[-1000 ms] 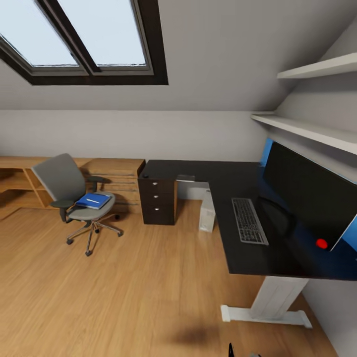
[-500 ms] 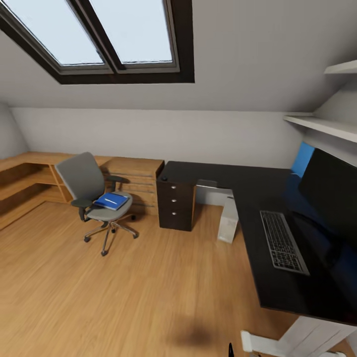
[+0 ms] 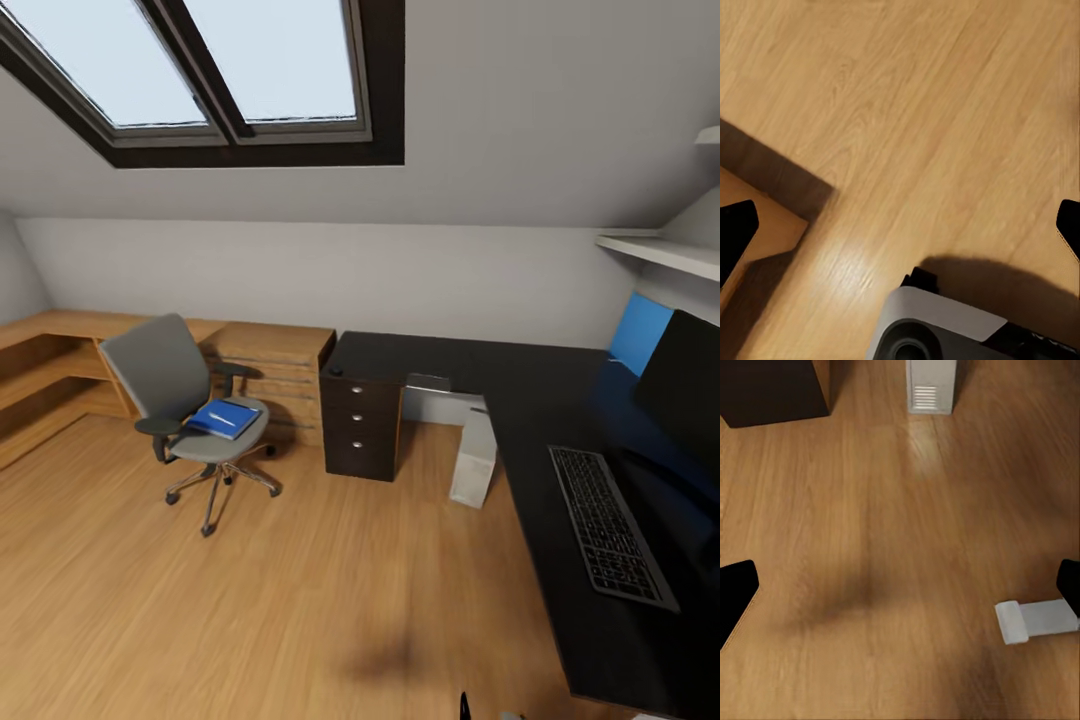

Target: In the bedroom, organize the workspace by keeping the computer under the desk, ensuring the monitor is on the desk, placing the keyboard on the desk next to the monitor, placing the mouse on the desk next to the keyboard, moving the folder from the swivel chair onto the desk next to the mouse, stacking the notebook on top of the folder with the pen on top of the notebook, and positioning the swivel chair next to the desk.

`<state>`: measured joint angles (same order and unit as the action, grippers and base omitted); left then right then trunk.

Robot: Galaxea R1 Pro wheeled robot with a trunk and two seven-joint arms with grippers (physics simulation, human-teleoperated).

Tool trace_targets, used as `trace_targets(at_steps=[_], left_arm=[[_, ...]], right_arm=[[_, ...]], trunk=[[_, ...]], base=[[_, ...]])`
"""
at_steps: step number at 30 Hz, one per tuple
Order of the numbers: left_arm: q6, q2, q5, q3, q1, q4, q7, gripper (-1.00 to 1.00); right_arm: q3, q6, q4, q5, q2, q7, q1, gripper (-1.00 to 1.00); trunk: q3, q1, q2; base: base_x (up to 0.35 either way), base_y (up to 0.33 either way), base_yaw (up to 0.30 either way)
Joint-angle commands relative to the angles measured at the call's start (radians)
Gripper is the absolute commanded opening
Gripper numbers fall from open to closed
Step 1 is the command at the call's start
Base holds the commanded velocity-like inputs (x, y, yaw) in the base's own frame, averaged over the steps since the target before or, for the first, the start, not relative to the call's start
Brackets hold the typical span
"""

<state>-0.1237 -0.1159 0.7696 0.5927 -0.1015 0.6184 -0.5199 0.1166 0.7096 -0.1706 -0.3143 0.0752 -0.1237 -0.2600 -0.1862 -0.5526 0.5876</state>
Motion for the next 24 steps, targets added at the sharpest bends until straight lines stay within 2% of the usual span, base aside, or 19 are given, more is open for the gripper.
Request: trace_targets(at_steps=[1,9,16,19,22,24], left_arm=[[-0.007,-0.002,0.01,0.008,-0.001,0.001,-0.006,1.0],[-0.009,-0.002,0.007,0.006,-0.001,0.002,-0.006,1.0],[-0.008,-0.004,0.004,0.006,-0.006,0.031,-0.009,1.0],[-0.002,-0.006,0.005,0.003,-0.026,0.082,-0.014,1.0],[0.003,-0.008,0.004,-0.003,-0.047,0.135,-0.013,1.0],[0.014,-0.013,0.003,-0.014,-0.069,0.2,-0.013,1.0]], right_arm=[[0.009,0.002,0.0,-0.004,0.0,-0.008,-0.001,1.0],[0.019,0.003,-0.005,0.01,0.0,0.005,-0.001,1.0],[0.074,0.005,-0.052,0.088,-0.002,0.021,-0.001,1.0],[0.099,-0.002,-0.104,0.134,-0.003,0.022,-0.001,1.0],[0.108,-0.008,-0.139,0.154,-0.003,0.017,-0.002,1.0],[0.111,-0.042,-0.209,0.163,-0.002,0.005,-0.008,1.0]], trunk=[[-0.002,-0.001,0.001],[-0.002,-0.001,0.001],[-0.002,-0.001,0.001],[-0.002,-0.001,0.001],[-0.002,-0.001,0.001],[-0.002,-0.001,0.001]], base=[[0.32,0.089,0.0],[0.323,0.032,0.0],[0.329,0.004,0.0],[0.33,0.001,0.0],[0.331,0.0,0.0],[0.331,0.0,0.0]])
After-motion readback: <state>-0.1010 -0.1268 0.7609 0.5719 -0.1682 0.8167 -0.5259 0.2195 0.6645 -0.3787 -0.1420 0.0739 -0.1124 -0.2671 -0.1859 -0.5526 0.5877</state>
